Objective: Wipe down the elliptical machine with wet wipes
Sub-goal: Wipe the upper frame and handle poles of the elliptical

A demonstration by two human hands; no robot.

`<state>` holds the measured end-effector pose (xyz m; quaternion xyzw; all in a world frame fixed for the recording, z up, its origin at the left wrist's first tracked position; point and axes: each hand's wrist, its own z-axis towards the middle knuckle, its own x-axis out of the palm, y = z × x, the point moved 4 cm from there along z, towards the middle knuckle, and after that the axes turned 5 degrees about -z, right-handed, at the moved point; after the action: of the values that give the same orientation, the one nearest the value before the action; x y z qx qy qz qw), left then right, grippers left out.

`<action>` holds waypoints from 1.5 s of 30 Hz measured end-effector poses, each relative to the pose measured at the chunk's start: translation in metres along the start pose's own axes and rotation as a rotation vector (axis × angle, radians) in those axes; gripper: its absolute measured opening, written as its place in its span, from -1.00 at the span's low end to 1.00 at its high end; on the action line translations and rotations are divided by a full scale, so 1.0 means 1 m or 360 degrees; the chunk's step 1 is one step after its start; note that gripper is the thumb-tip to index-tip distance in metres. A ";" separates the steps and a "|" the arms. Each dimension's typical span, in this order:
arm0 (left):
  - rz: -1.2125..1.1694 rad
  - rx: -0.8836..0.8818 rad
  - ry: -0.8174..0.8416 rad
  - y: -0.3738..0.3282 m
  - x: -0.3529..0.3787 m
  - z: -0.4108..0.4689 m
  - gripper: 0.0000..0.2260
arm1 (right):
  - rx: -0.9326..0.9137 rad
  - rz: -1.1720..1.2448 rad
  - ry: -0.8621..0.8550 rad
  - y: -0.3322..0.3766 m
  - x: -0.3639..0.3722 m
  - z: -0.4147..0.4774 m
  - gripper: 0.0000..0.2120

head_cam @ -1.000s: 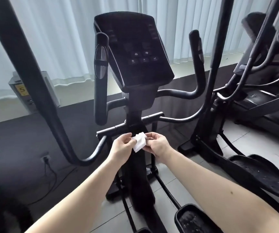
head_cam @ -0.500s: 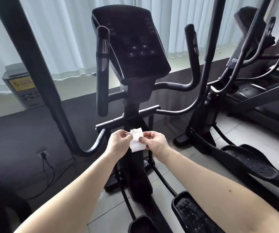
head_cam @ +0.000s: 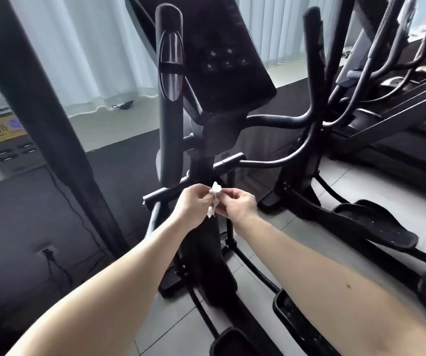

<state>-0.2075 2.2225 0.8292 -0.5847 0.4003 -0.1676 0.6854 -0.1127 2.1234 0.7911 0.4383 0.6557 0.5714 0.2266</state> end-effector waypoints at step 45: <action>0.0415 0.0859 -0.0463 0.183 0.012 0.187 -0.77 | -0.1585 -0.0410 -0.0354 -0.059 0.072 0.229 -0.84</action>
<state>-0.1044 2.3864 0.6528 -0.3438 0.3109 -0.0931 0.8812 0.0148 2.3122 0.6943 0.2513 0.3254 0.7314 0.5440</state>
